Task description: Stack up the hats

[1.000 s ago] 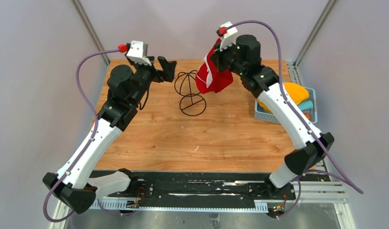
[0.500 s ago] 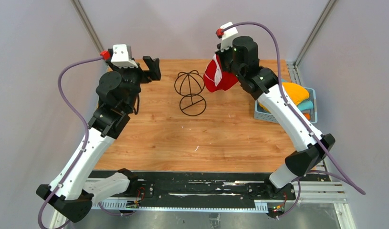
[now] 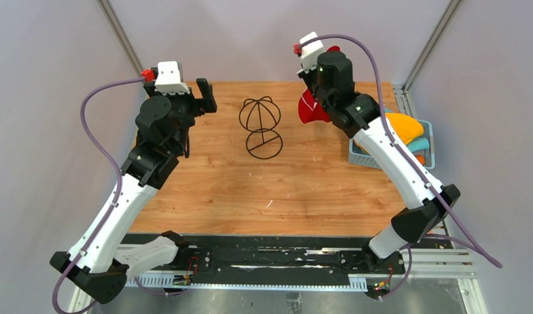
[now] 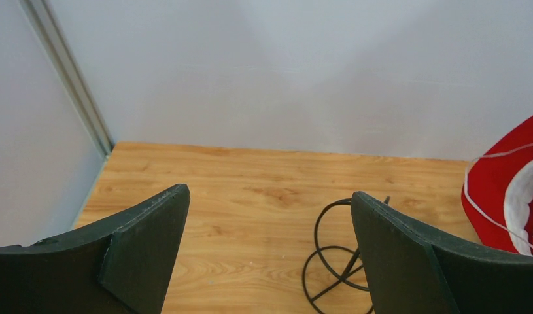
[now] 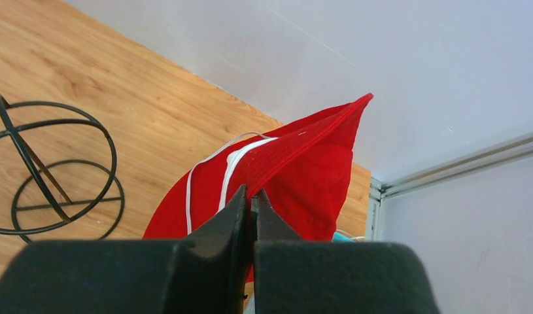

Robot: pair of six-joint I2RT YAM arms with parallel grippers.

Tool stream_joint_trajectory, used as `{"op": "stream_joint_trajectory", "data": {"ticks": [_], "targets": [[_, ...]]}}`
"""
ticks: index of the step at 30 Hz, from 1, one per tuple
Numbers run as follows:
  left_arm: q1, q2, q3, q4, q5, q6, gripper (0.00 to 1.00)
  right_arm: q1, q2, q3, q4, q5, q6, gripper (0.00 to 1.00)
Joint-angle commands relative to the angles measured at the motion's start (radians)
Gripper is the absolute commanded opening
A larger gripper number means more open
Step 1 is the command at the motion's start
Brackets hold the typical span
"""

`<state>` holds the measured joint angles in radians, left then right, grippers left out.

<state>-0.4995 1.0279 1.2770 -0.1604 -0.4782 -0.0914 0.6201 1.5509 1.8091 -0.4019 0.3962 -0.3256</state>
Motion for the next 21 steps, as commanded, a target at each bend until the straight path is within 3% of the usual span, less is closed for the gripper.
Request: {"op": "stream_joint_trajectory", "data": {"ticks": [1,21], "targets": [[0.004,-0.041,0.05,-0.032,-0.081,0.049,0.98,0.042,0.061,0.036,-0.035,0.043,-0.079,0.0],[0.028,-0.093,0.018,-0.044,-0.094,0.043,0.98,0.201,0.285,0.173,-0.073,0.022,-0.158,0.0]]}}
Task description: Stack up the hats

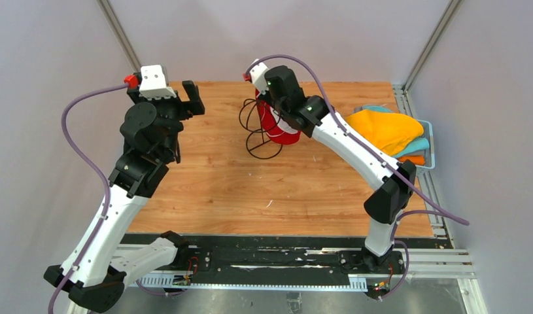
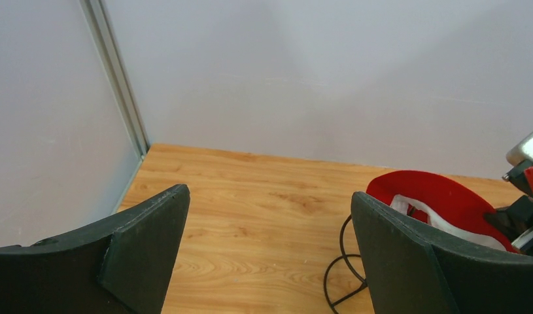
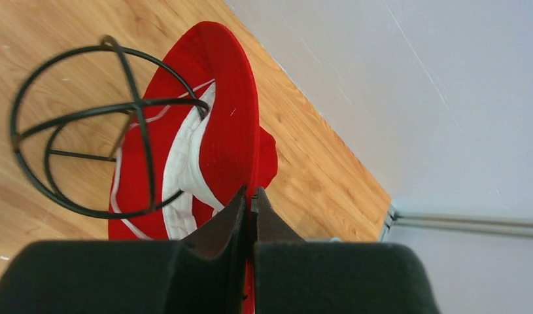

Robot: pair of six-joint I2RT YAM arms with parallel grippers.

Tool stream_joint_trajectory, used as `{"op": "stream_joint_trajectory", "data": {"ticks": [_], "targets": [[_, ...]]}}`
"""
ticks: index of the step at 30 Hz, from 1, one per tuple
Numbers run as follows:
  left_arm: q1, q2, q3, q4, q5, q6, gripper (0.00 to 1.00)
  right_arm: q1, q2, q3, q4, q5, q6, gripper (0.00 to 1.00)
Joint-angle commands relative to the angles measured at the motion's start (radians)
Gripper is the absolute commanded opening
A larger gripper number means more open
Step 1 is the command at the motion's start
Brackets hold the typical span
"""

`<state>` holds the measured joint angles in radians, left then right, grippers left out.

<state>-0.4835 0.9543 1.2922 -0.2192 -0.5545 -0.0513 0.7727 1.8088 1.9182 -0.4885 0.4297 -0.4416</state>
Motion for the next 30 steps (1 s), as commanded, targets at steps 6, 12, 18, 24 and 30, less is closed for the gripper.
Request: {"op": "stream_joint_trajectory", "data": {"ticks": [6,12,18,24,30], "targets": [[0.028,-0.033,-0.009,0.014,-0.021,0.0,0.98,0.108,0.051,0.055,0.074,-0.014,-0.085,0.0],[0.047,-0.045,-0.023,0.012,-0.011,-0.011,0.98,0.166,0.056,-0.01,0.208,0.009,-0.179,0.0],[0.074,-0.059,-0.031,0.005,-0.002,-0.024,0.98,0.21,0.044,-0.086,0.29,0.045,-0.237,0.0],[0.102,-0.072,-0.023,-0.009,-0.016,-0.019,0.98,0.245,-0.009,-0.251,0.382,-0.007,-0.251,0.01],[0.124,-0.074,-0.012,-0.019,-0.012,-0.026,0.98,0.288,-0.086,-0.433,0.502,-0.042,-0.279,0.01]]}}
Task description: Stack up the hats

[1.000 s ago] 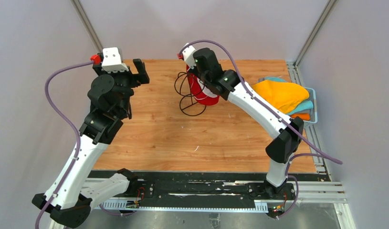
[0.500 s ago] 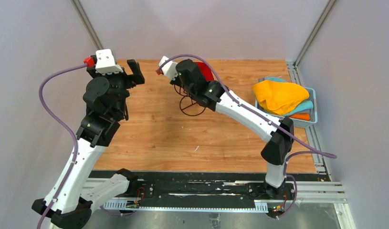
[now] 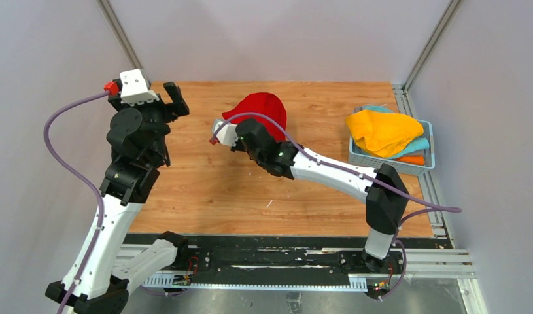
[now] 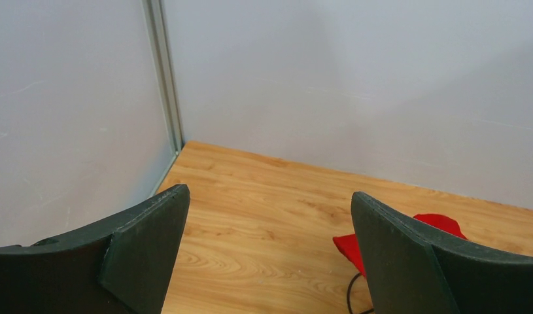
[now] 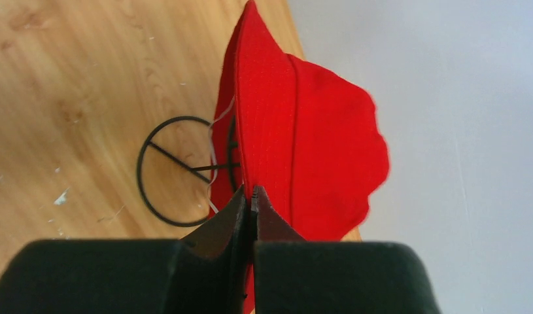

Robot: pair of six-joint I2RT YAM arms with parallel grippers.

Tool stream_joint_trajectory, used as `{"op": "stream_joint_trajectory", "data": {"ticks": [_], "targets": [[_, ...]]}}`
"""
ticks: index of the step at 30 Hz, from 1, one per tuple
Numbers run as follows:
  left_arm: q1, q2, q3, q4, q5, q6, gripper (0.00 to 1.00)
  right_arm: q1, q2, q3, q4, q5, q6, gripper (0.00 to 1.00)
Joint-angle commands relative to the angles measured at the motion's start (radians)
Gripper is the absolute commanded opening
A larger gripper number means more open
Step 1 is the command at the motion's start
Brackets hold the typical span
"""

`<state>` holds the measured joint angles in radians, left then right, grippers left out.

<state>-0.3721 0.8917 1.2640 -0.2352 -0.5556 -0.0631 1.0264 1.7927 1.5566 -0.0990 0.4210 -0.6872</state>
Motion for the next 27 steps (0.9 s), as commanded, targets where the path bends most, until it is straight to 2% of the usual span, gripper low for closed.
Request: {"op": "stream_joint_trajectory", "data": {"ticks": [1,11,27], "targets": [[0.013,-0.01,0.015,-0.004,-0.006,-0.017,0.98,0.04,-0.075,-0.09,0.124,-0.034,-0.039,0.01],[0.016,-0.003,-0.008,-0.004,0.008,-0.035,0.98,0.084,-0.059,-0.206,0.155,-0.06,-0.063,0.01],[0.022,0.004,-0.037,0.008,0.024,-0.046,0.98,0.103,0.093,-0.236,0.174,-0.056,-0.064,0.01]]}}
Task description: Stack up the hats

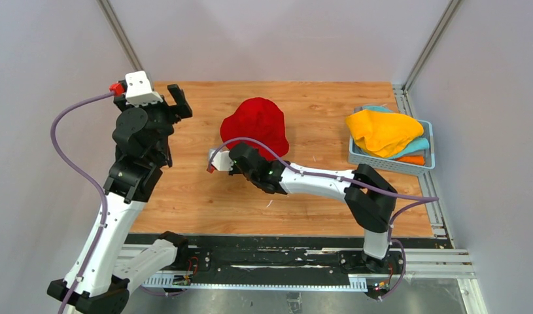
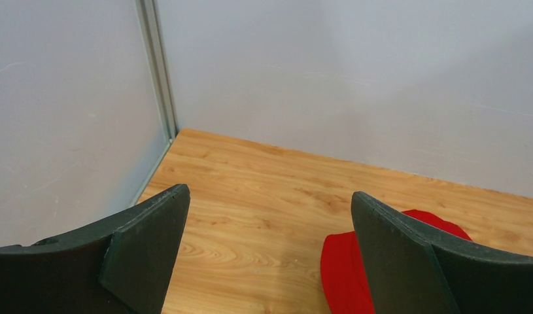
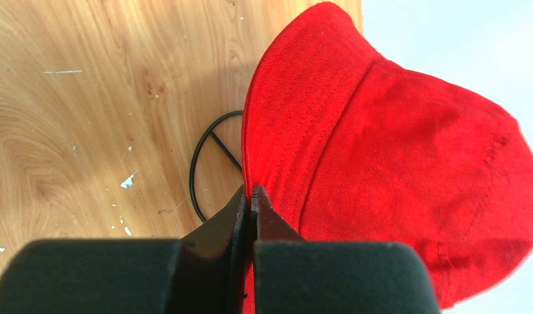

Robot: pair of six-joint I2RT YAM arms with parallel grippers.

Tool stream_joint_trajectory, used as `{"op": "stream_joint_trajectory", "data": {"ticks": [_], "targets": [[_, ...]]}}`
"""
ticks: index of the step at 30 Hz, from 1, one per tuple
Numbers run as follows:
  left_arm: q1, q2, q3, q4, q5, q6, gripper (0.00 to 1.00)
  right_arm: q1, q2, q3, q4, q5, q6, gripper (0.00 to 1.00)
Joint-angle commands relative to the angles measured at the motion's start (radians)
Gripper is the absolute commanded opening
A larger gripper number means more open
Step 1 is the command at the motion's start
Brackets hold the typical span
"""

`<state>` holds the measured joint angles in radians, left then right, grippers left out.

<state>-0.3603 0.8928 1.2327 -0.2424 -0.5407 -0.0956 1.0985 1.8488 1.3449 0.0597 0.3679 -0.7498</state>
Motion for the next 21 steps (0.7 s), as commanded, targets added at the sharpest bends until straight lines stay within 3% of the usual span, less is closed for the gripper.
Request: {"op": "stream_joint_trajectory", "data": {"ticks": [1,21], "targets": [[0.012,0.004,-0.006,0.017,0.011,-0.013,0.98,0.031,0.044,-0.026,0.017,-0.001,-0.002,0.01],[0.027,0.018,-0.022,0.031,0.021,-0.026,0.98,0.029,0.12,-0.001,-0.013,-0.001,0.041,0.02]]}}
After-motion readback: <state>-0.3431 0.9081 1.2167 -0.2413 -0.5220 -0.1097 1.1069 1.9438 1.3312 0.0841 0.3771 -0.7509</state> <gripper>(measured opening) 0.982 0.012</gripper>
